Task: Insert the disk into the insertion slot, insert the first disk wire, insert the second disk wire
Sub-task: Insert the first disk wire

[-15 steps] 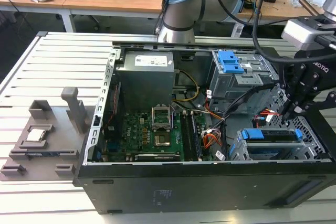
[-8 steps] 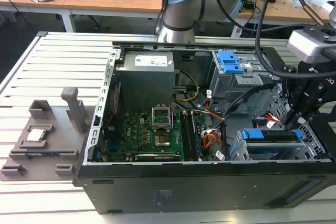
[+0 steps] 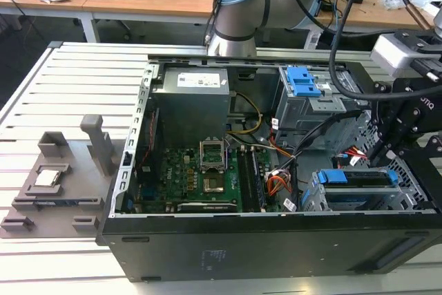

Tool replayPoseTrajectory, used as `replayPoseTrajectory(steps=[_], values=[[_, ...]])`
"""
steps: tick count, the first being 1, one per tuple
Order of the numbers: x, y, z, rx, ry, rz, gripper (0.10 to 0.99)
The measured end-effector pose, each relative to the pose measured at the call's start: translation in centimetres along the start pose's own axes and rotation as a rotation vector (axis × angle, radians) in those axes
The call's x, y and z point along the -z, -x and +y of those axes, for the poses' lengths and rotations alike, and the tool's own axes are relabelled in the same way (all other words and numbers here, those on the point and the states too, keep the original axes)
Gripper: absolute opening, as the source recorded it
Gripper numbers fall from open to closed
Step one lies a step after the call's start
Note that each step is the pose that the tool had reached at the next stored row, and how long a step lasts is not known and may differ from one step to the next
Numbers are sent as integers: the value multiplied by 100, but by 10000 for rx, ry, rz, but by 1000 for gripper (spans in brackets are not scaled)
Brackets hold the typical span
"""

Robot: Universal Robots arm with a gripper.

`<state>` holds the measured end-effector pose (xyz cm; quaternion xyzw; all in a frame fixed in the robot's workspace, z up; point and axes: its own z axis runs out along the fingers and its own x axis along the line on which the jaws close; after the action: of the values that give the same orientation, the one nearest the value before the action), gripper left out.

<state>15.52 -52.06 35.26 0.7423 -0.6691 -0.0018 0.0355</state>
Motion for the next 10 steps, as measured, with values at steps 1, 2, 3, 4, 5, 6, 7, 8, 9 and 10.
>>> replayPoseTrajectory(steps=[1,2,3,4,5,6,7,8,9,10], values=[[-1,0,0,-120,5,-18,169],[-5,1,0,-335,14,-36,169],[-7,1,0,-463,20,-44,169],[-9,0,0,-662,29,-54,169],[-10,1,-1,-890,38,-66,169],[-10,1,0,-922,40,-67,169],[-11,1,0,-922,40,-68,169],[-11,1,-1,-923,41,-69,169],[-11,-5,1,-920,38,-112,169],[-14,-28,11,-908,24,-352,169]])
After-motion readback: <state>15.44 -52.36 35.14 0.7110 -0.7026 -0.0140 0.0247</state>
